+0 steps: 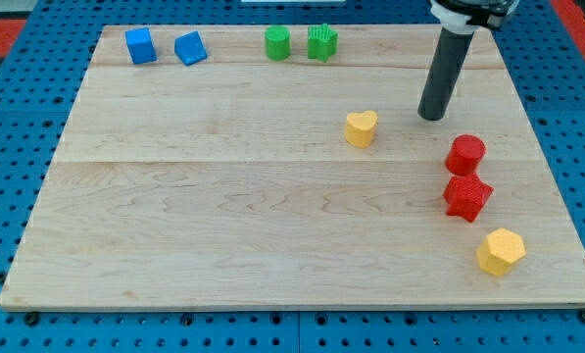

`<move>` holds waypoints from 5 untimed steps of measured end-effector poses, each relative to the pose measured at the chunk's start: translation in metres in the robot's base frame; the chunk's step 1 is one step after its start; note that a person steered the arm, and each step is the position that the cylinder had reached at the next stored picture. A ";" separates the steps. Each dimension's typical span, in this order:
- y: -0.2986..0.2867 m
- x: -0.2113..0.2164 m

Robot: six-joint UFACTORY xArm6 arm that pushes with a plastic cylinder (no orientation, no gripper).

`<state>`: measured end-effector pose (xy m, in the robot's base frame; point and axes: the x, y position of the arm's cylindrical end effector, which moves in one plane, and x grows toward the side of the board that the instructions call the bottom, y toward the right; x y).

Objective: Push the red star slightly left

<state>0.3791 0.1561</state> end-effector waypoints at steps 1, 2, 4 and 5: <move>-0.100 0.010; -0.141 0.010; 0.043 0.011; 0.104 0.037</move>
<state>0.4166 0.2606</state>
